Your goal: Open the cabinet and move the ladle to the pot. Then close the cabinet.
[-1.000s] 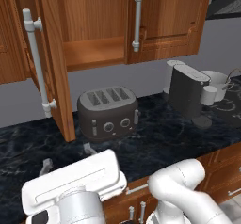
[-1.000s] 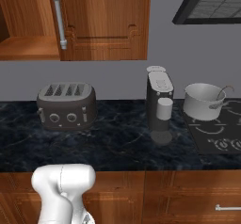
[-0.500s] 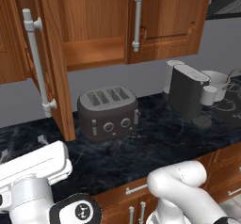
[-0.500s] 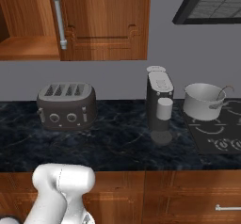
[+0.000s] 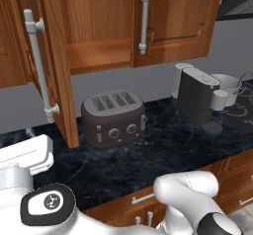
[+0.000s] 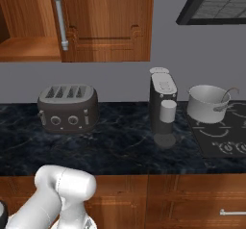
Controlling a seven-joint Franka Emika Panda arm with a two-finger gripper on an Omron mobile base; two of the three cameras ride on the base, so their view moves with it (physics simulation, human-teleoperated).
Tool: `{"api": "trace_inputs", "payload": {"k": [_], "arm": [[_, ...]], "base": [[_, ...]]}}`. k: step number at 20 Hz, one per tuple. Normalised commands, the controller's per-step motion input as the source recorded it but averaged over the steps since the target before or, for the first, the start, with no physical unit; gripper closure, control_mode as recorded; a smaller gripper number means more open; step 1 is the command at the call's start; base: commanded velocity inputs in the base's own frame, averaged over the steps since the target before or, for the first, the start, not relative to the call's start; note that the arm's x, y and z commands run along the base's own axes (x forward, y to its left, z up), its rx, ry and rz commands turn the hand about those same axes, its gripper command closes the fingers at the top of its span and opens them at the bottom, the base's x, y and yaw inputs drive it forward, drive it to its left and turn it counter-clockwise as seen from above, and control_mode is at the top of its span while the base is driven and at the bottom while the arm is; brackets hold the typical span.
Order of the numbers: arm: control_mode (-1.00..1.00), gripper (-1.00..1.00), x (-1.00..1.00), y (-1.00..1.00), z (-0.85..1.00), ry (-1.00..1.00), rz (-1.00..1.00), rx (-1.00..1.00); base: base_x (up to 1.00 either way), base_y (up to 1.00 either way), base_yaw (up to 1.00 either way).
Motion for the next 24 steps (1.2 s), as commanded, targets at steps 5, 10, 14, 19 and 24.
{"api": "trace_inputs", "payload": {"k": [5, 10, 14, 19, 24], "arm": [[-1.0, -1.0, 0.44, -0.01, 0.17, 0.0, -0.17, 0.0], [-1.0, -1.0, 0.23, -0.16, 0.37, -0.03, -0.16, 0.0], [-1.0, -1.0, 0.03, -0.41, 0.52, -0.06, -0.14, 0.0], [-1.0, -1.0, 0.0, -0.59, 0.49, -0.08, -0.16, 0.0], [-1.0, -1.0, 0.0, -0.78, 0.36, -0.07, -0.17, 0.0]], "base": [[0.0, 0.0, 0.0], [0.0, 0.0, 0.0], [0.0, 0.0, 0.0], [0.0, 0.0, 0.0], [0.0, 0.0, 0.0]]}}
